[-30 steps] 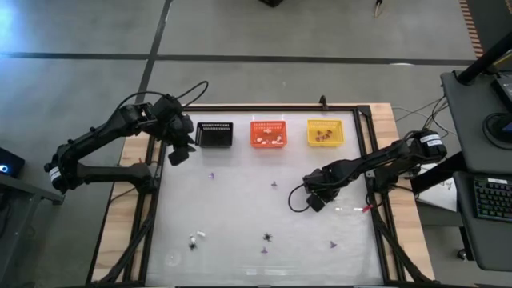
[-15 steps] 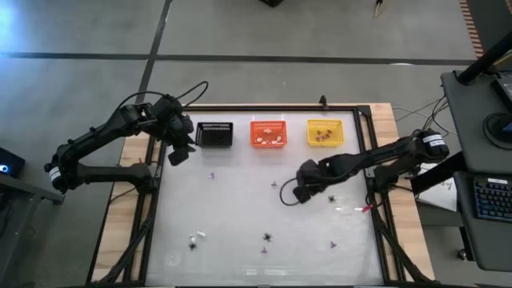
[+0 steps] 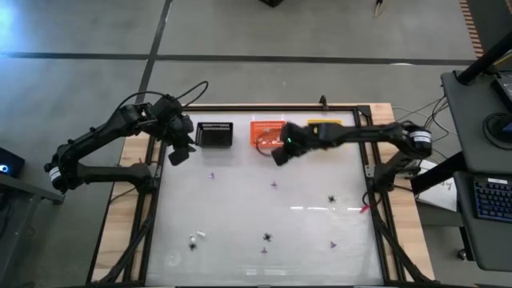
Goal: Sort Halloween decoration
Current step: Put the top skeleton toy into the orange bin
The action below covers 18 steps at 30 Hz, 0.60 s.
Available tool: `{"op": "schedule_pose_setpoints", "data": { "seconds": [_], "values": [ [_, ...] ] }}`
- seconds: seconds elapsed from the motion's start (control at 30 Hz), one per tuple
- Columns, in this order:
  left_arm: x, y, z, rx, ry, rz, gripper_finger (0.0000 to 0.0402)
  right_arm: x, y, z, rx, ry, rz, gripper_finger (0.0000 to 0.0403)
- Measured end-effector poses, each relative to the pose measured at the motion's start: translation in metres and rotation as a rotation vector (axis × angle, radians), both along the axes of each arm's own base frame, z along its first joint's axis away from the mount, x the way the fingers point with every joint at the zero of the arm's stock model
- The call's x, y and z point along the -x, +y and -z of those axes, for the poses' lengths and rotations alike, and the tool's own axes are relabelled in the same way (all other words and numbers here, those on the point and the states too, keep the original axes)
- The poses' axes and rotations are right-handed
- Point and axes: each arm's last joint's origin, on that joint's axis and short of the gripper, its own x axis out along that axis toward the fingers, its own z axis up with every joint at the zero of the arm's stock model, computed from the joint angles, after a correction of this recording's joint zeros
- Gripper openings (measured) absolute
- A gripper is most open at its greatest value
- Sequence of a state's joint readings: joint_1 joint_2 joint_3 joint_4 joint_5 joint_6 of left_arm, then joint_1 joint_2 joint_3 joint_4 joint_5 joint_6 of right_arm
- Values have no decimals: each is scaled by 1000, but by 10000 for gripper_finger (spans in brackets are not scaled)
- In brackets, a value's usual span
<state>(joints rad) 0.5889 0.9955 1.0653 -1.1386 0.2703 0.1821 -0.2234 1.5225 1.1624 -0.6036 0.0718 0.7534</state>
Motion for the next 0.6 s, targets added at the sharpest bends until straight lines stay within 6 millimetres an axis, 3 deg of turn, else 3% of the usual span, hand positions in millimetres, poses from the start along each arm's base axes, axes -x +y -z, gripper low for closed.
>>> {"op": "schedule_pose_setpoints", "data": {
  "seconds": [0.27,0.6],
  "values": [
    [0,0,0,24,1,-39,137,-25,-62,4,-7,20,-117,11],
    [1,-1,1,57,15,-77,137,-36,-96,27,14,112,-231,13]
  ]
}}
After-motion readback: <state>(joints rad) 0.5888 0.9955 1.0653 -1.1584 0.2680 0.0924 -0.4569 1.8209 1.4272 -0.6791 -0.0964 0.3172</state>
